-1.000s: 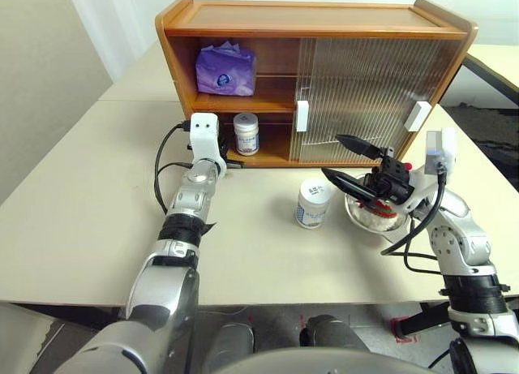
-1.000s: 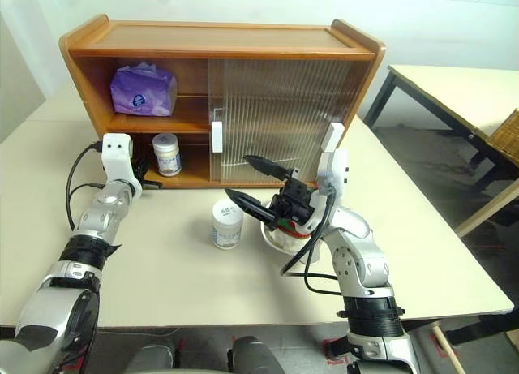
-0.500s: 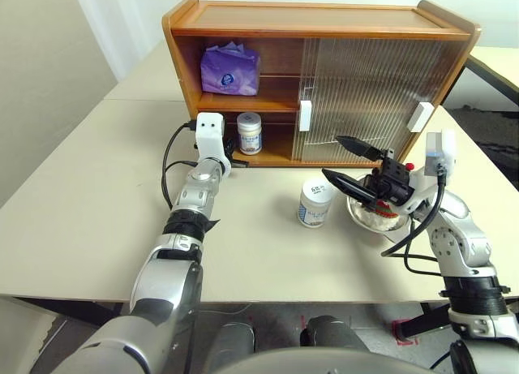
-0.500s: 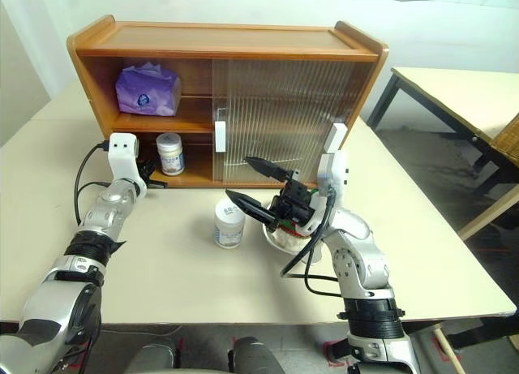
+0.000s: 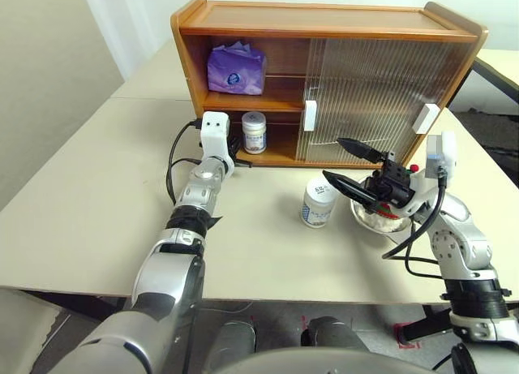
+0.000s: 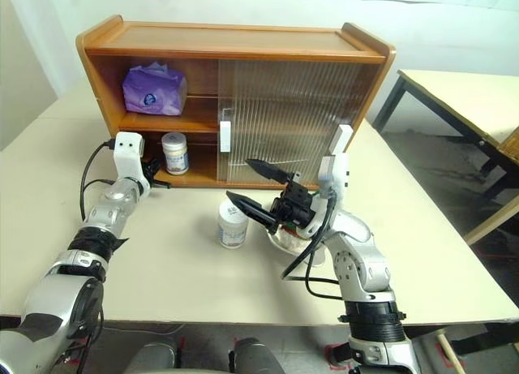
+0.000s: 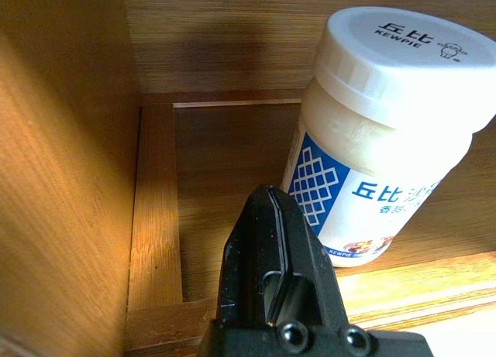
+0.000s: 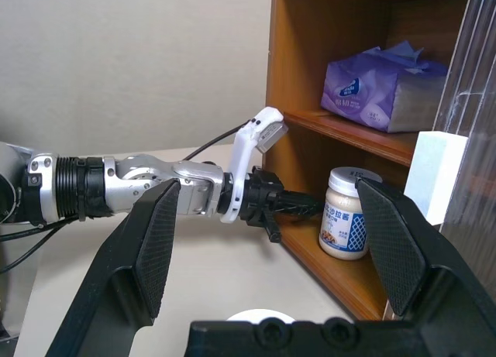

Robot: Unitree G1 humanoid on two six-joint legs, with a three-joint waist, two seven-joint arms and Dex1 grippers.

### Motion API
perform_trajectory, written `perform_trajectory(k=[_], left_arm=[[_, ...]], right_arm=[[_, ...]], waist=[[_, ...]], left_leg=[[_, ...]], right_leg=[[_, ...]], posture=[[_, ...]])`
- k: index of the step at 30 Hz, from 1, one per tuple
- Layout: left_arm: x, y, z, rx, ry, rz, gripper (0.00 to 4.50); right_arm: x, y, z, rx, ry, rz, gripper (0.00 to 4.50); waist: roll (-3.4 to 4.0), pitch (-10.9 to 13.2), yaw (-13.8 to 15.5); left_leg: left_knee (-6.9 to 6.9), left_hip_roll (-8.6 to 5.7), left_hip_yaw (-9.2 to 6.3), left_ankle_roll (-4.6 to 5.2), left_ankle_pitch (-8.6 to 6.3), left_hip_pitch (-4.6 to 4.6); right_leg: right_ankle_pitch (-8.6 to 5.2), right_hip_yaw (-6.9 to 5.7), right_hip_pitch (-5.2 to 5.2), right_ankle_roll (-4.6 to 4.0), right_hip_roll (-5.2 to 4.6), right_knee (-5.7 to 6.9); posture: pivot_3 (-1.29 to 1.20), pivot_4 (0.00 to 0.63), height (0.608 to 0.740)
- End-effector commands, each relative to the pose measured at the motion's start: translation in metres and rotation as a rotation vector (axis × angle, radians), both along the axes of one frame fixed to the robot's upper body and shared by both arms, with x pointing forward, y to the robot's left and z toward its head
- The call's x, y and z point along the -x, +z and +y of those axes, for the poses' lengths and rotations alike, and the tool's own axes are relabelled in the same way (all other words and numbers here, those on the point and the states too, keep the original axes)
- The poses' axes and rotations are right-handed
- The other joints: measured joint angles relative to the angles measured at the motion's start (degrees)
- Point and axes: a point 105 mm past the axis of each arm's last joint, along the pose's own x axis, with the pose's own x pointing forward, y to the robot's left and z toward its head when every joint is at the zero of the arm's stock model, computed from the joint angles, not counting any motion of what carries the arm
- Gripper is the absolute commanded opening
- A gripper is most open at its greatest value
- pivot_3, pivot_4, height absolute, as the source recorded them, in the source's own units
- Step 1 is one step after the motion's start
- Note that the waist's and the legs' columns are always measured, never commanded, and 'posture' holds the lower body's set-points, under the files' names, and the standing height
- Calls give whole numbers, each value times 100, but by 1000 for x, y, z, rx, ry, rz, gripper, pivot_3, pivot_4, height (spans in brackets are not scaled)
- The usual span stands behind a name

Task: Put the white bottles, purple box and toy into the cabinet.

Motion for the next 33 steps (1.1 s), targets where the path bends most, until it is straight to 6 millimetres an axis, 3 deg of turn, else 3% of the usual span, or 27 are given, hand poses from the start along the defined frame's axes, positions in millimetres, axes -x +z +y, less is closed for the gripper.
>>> perform_trajectory(k=[1,13,25,33], left_arm=[[-4,8,-26,-15,-88,-19,28],[7,2,-19,-23,-34,-15,28],[11,9,-35,-13,-41,-31,28],[11,14,-26,-98,-29,-90,28]], right_arm=[[2,4,-3,-3,-7,-11,4500],[0,4,0,-9,-5,-12,4500],[-1,3,1,-17,-2,-16,4500],[-1,0,1,-24,-6,-17,4500]], waist=[[0,1,7],[1,3,13],[0,3,56],[0,3,54]], left_leg=[[0,-2,-2,0,1,-1],[-12,-33,-60,-1,3,-31],[-15,-42,-63,5,-6,-41],[-14,-44,-65,7,-9,-39]], right_leg=[[0,0,0,0,0,0],[-3,-8,7,4,0,-43],[-12,-6,14,-20,-8,-59],[-13,-6,16,-21,-11,-61]], posture=[[-101,0,740],[-88,0,740],[-92,0,740],[-96,0,740]])
